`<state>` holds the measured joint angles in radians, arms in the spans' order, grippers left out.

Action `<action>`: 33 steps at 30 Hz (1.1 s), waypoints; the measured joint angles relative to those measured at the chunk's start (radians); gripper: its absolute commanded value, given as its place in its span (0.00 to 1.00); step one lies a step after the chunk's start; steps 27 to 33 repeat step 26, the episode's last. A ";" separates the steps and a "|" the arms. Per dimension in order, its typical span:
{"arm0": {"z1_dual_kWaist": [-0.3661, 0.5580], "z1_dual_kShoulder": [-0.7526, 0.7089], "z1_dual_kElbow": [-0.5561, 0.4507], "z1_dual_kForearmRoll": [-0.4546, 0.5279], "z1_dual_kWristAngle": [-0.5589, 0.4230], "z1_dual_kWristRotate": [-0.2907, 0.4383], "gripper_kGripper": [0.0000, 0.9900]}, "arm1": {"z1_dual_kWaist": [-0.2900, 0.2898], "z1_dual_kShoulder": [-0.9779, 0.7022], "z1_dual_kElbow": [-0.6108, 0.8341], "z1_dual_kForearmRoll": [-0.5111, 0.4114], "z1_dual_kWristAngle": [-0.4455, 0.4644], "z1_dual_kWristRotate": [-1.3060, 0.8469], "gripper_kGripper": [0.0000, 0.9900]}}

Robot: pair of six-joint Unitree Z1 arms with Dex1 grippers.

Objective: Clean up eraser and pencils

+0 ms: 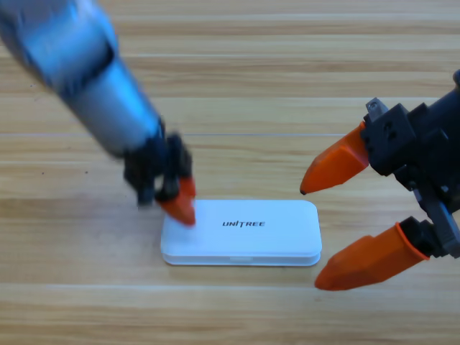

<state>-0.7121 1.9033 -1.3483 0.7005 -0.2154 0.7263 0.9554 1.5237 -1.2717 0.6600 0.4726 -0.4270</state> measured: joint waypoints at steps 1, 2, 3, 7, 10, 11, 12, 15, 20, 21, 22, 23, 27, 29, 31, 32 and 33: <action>0.000 -0.020 -0.051 0.045 0.002 0.000 1.00 | 0.000 -0.001 0.000 0.000 0.000 0.000 0.95; -0.001 -0.044 -0.102 0.089 0.002 -0.002 1.00 | 0.000 -0.003 0.000 0.000 0.000 0.000 0.95; -0.001 -0.072 -0.160 0.135 0.002 -0.005 1.00 | 0.000 -0.006 0.000 0.000 0.000 0.000 0.95; -0.007 -0.159 -0.355 0.294 0.002 -0.021 1.00 | 0.000 -0.024 -0.001 0.000 -0.003 0.000 0.95; -0.031 -0.199 -0.456 0.387 0.002 -0.051 1.00 | 0.000 -0.032 -0.003 0.000 -0.007 0.000 0.95; -0.042 -0.210 -0.476 0.404 0.002 -0.059 1.00 | 0.000 -0.032 -0.003 0.000 -0.007 0.000 0.95; -0.057 -0.222 -0.484 0.412 0.002 -0.070 1.00 | 0.000 -0.033 -0.003 0.000 -0.007 0.000 0.95; -0.102 -0.250 -0.485 0.422 -0.006 -0.107 1.00 | 0.000 -0.033 -0.003 0.000 -0.007 0.000 0.95; -0.192 -0.280 -0.485 0.424 -0.031 -0.164 1.00 | 0.000 -0.033 -0.003 0.000 -0.008 0.001 0.95; -0.207 -0.286 -0.484 0.425 -0.032 -0.174 1.00 | 0.000 -0.033 -0.003 0.000 -0.008 0.001 0.95; -0.224 -0.292 -0.479 0.426 -0.032 -0.188 1.00 | 0.000 -0.033 -0.003 0.000 -0.008 0.001 0.95; -0.238 -0.297 -0.474 0.426 -0.034 -0.197 1.00 | 0.000 -0.033 -0.003 0.000 -0.008 0.001 0.95; -0.270 -0.305 -0.441 0.428 -0.039 -0.214 1.00 | 0.000 -0.033 -0.003 0.000 -0.008 0.001 0.95; -0.270 -0.305 -0.441 0.428 -0.039 -0.214 1.00 | 0.000 -0.033 -0.003 0.000 -0.008 0.001 0.95; -0.270 -0.305 -0.441 0.428 -0.039 -0.214 1.00 | 0.000 -0.033 -0.003 0.000 -0.008 0.001 0.95; -0.270 -0.305 -0.441 0.428 -0.039 -0.214 1.00 | 0.000 -0.033 -0.003 0.000 -0.008 0.001 0.95; -0.270 -0.305 -0.441 0.428 -0.039 -0.214 1.00 | 0.000 -0.033 -0.003 0.000 -0.008 0.001 0.95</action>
